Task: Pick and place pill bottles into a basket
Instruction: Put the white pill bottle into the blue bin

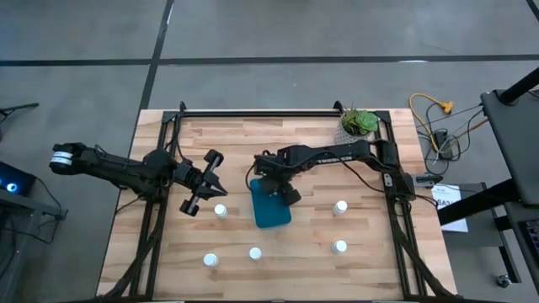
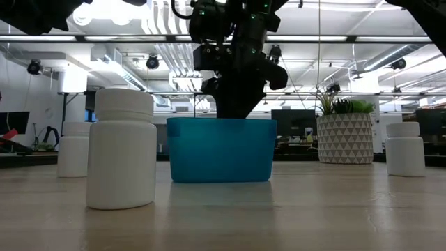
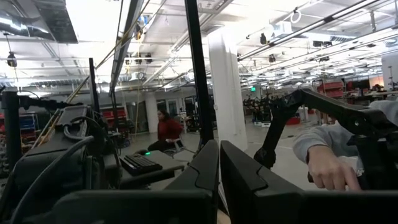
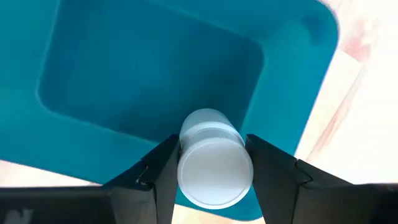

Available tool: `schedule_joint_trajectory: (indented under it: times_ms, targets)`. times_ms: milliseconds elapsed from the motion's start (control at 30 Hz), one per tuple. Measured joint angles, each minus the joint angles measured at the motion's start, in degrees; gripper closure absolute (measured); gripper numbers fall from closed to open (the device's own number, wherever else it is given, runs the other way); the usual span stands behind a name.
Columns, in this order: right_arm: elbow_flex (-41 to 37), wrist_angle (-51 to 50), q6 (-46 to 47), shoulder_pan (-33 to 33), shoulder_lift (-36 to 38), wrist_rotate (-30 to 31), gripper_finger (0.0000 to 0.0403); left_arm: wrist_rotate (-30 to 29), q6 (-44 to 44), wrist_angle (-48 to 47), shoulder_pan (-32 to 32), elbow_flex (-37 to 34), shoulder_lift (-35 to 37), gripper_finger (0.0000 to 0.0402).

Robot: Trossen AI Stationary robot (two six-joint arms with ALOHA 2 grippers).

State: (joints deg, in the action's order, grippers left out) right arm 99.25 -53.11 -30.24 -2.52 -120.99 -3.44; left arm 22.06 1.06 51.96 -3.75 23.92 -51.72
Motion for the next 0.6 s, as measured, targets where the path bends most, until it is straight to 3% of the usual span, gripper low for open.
schedule_joint_trajectory:
  times_ms: [600]
  targets:
    - [-2.2, 1.6, -1.4, -0.2, 0.1, 0.6, 0.0218, 0.0, 0.0, 0.0, 0.0, 0.0, 0.0, 0.0402]
